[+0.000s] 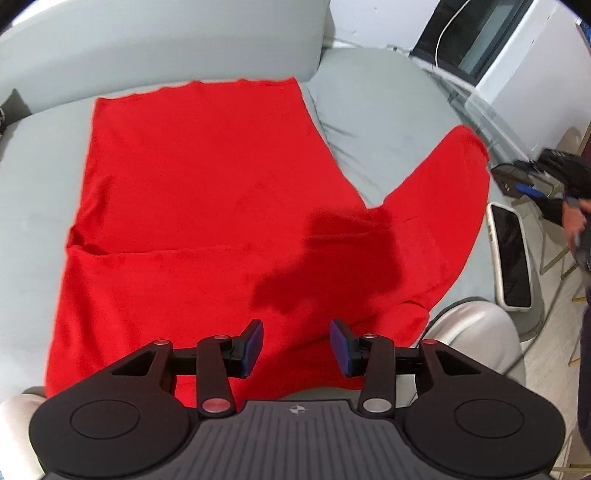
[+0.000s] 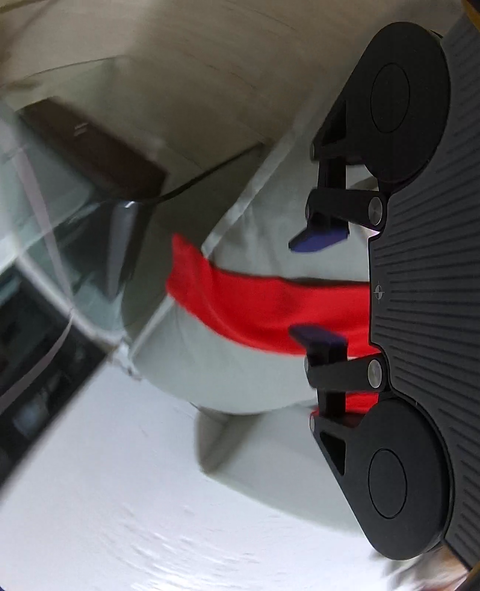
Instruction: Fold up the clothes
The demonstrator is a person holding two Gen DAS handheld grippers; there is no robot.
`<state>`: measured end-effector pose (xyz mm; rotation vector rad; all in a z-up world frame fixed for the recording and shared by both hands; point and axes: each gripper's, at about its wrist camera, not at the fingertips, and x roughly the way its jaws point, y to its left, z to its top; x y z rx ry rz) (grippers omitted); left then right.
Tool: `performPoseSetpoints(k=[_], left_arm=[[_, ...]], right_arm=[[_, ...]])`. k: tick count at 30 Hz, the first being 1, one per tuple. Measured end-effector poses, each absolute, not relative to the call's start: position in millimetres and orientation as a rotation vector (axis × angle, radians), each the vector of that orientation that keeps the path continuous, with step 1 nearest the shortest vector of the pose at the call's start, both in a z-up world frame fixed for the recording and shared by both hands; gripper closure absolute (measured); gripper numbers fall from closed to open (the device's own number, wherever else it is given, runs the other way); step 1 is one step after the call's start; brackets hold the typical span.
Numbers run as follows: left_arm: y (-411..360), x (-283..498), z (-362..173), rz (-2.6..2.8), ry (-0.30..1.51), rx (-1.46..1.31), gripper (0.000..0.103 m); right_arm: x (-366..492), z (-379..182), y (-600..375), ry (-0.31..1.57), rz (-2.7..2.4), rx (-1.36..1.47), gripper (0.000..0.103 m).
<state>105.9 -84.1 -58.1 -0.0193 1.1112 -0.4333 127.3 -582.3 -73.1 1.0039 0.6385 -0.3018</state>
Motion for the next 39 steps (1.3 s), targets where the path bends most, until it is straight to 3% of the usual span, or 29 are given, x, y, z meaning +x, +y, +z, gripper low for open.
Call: performPoseSetpoints(k=[14, 15, 16, 17, 20, 25, 31, 35, 39], left_arm=[[-85.6, 125.9, -96.1, -0.368, 1.239, -0.092, 0.062], [-86.8, 126.3, -96.4, -0.369, 1.237, -0.091, 0.062], [-88.0, 126.6, -96.7, -0.371, 1.236, -0.091, 0.062], [-89.3, 126.8, -97.0, -0.373, 1.234, -0.090, 0.062], [-89.4, 124.6, -95.3, -0.386, 1.225, -0.098, 0.062], [-84.0, 114.8, -85.6, -0.402, 1.169, -0.120, 0.062], [-56.0, 94.5, -63.3, -0.360, 1.036, -0.196, 0.062], [-22.3, 74.9, -52.7, -0.276, 0.952, -0.271, 0.062], [23.5, 52.3, -46.1, -0.133, 0.868, -0.353, 0.063]], right_arm=[[199.7, -172.1, -666.9, 0.417, -0.380, 1.501, 0.055], [203.6, -174.3, -667.1, 0.415, -0.369, 1.504, 0.057], [207.6, -176.0, -667.0, 0.415, -0.357, 1.504, 0.068], [209.7, -172.7, -665.5, 0.409, -0.350, 1.478, 0.087], [212.3, -153.1, -658.4, 0.379, -0.341, 1.350, 0.093], [207.0, -74.0, -625.0, 0.330, -0.291, 0.963, 0.095], [170.5, 25.2, -505.2, 0.241, -0.146, 0.411, 0.095], [113.8, 51.4, -380.3, 0.130, -0.064, 0.031, 0.095], [50.7, 25.3, -262.3, 0.083, 0.020, -0.201, 0.095]])
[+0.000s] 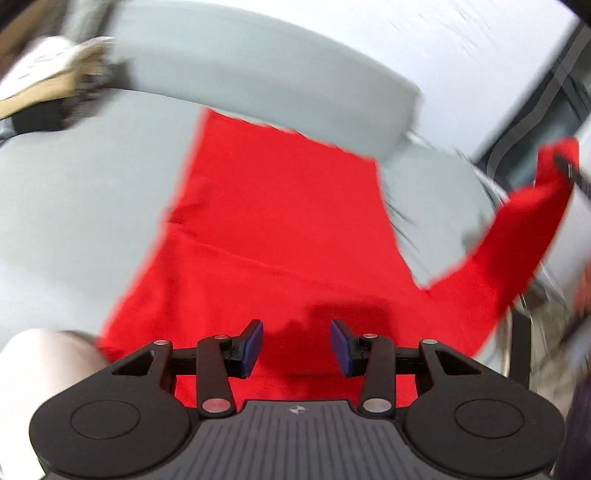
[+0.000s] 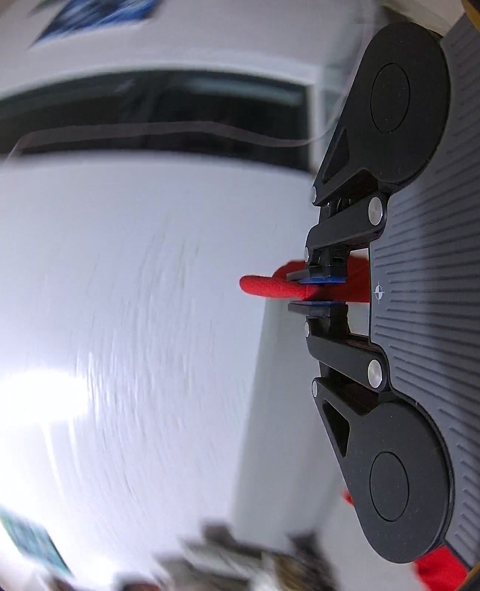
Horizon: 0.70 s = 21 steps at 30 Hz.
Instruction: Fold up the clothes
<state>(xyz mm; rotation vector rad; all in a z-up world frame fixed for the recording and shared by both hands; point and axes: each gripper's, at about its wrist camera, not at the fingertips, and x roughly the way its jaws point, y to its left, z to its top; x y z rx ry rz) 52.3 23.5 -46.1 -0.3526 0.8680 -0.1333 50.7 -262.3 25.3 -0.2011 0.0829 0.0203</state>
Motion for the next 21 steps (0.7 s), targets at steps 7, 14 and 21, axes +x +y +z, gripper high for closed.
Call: performPoseSetpoints(k=[7, 14, 21], left_arm=[[69.3, 29.4, -43.6, 0.069, 0.790, -0.392, 0.064], [81.3, 28.9, -65.3, 0.051, 0.860, -0.449, 0.063], [60.6, 76.0, -94.0, -0.099, 0.940, -0.473, 0.063]], right_arm=[[0.0, -77.6, -111.2, 0.320, 0.252, -0.406, 0.093], [-7.5, -69.1, -133.9, 0.616, 0.594, -0.239, 0.045], [-1.2, -48.2, -241.5, 0.722, 0.427, 0.172, 0.045]])
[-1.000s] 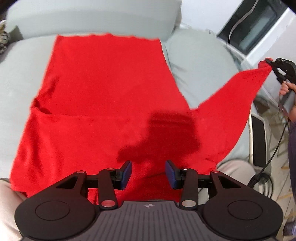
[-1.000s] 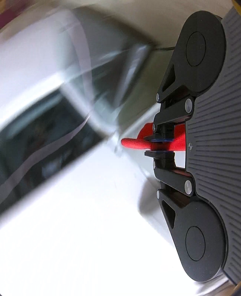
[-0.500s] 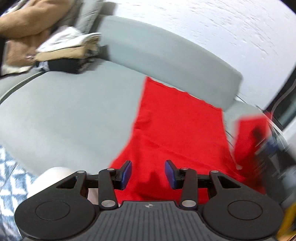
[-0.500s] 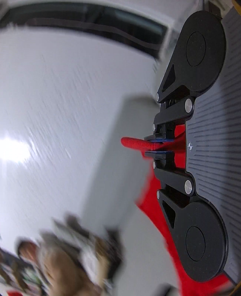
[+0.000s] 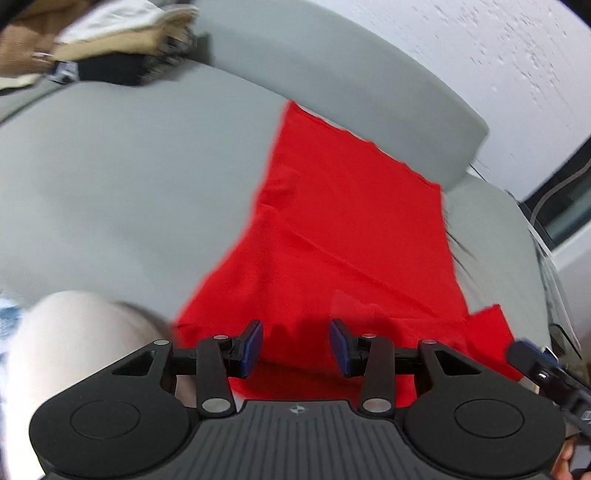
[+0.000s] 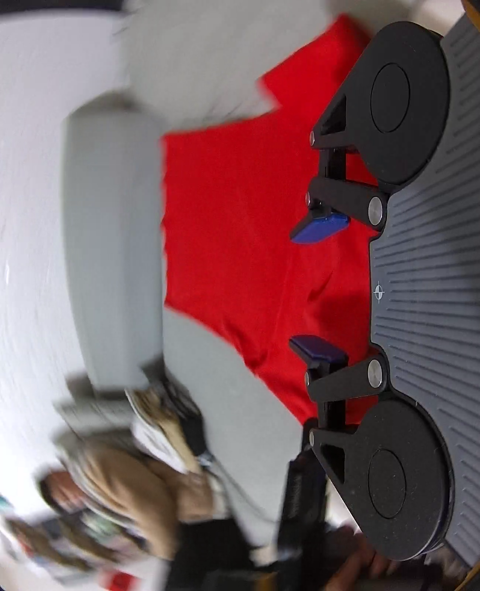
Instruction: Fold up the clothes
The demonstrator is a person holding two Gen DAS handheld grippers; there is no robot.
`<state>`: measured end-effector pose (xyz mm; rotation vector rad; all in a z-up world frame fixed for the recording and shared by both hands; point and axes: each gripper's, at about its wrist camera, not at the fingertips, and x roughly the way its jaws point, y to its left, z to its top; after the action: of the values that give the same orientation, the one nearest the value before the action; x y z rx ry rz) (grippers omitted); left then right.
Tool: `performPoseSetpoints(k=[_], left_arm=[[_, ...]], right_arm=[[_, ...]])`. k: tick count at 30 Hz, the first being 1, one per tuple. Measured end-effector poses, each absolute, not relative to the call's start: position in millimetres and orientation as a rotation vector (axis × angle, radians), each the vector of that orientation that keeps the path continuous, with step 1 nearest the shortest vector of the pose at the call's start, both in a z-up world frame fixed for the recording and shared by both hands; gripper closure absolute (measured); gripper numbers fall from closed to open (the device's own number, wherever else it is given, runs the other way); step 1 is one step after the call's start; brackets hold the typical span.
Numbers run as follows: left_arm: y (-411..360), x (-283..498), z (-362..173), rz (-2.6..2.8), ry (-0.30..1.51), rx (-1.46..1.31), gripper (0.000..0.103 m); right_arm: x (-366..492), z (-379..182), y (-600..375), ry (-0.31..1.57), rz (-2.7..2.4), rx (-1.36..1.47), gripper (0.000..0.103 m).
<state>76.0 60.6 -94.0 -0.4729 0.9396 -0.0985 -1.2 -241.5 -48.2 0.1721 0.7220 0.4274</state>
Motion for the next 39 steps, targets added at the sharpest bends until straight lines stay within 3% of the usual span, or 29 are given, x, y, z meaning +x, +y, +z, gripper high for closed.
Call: performPoseSetpoints(k=[4, 9, 11, 12, 13, 14, 21, 29, 39], left_arm=[[42.5, 112.3, -115.4, -0.177, 1.025, -0.466, 0.064], [30.3, 130.5, -130.6, -0.221, 1.054, -0.465, 0.066], [24.5, 133.2, -133.7, -0.238, 1.056, -0.450, 0.074], [20.2, 131.9, -133.6, -0.241, 1.054, -0.415, 0.082], [15.5, 130.1, -132.1, -0.242, 1.044, -0.367, 0.099], [11.4, 127.3, -128.8, -0.248, 1.024, -0.330, 0.100], [6.5, 84.8, -69.8, -0.299, 0.746, -0.236, 0.100], [47.8, 78.9, -8.4, -0.206, 0.690, -0.379, 0.100], [68.4, 102.1, -82.0, -0.040, 0.947, -0.229, 0.100]], right_arm=[[4.7, -62.2, -294.6, 0.779, 0.333, 0.412, 0.047], [3.4, -73.1, -324.8, 0.775, 0.286, 0.501, 0.047], [2.9, -74.3, -331.3, 0.771, 0.270, 0.507, 0.047], [2.4, -74.9, -334.7, 0.773, 0.259, 0.514, 0.047], [2.0, -75.7, -338.1, 0.775, 0.247, 0.522, 0.047], [1.5, -76.4, -341.6, 0.777, 0.235, 0.531, 0.047], [10.1, -81.7, -361.8, 0.821, 0.116, 0.538, 0.045], [22.1, -92.0, -393.3, 0.863, 0.021, 0.742, 0.041], [36.0, -89.8, -371.9, 0.868, 0.013, 0.619, 0.041]])
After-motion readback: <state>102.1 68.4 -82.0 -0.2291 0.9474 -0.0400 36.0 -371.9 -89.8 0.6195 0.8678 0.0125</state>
